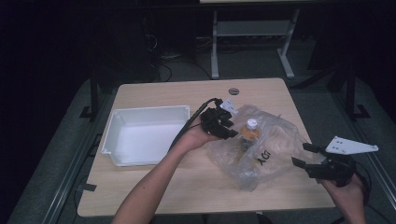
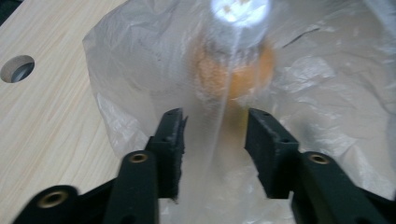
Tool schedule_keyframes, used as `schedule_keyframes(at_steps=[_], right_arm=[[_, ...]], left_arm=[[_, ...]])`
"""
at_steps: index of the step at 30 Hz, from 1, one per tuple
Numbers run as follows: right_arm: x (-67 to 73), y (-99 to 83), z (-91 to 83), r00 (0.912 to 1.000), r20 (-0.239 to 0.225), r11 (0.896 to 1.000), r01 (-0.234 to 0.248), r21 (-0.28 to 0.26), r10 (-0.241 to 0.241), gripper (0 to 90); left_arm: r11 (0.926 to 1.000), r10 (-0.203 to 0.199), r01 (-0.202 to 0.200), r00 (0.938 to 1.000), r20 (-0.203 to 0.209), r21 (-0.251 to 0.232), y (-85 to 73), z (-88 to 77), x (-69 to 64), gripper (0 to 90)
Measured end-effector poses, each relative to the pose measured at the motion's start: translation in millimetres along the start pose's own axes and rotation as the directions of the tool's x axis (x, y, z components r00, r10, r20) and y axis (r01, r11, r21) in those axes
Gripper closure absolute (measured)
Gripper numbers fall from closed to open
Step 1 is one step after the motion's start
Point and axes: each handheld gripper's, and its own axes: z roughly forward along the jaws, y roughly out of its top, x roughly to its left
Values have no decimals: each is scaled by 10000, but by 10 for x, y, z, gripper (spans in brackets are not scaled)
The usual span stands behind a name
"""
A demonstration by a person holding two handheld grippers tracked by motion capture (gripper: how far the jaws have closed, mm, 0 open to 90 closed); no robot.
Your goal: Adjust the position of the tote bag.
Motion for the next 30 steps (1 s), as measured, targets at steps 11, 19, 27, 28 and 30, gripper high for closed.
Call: schedule_keyframes(at_steps=[11, 19, 27, 28, 30], right_arm=[[-238, 217, 43, 9985, -547, 9999, -39, 108, 45, 291], [-277, 477, 137, 9935, -1110, 9997, 237, -36, -240, 299], [-423, 640, 243, 9870, -1559, 9993, 376, -44, -378, 387], [-443, 665, 265, 9859, -1618, 9990, 434, 38, -423, 396], [-477, 709, 315, 9835, -1737, 9983, 552, 204, -508, 401]], left_arm=[[9996, 162, -173, 9987, 487, 215, -22, 112, 45, 872], [9992, 330, -341, 9977, 597, 186, -36, 70, 64, 900], [9988, 451, -461, 9971, 611, 160, -60, -14, 90, 900], [9990, 424, -433, 9972, 620, 133, -67, -20, 101, 900], [9989, 431, -442, 9970, 640, 147, -87, -28, 124, 900]])
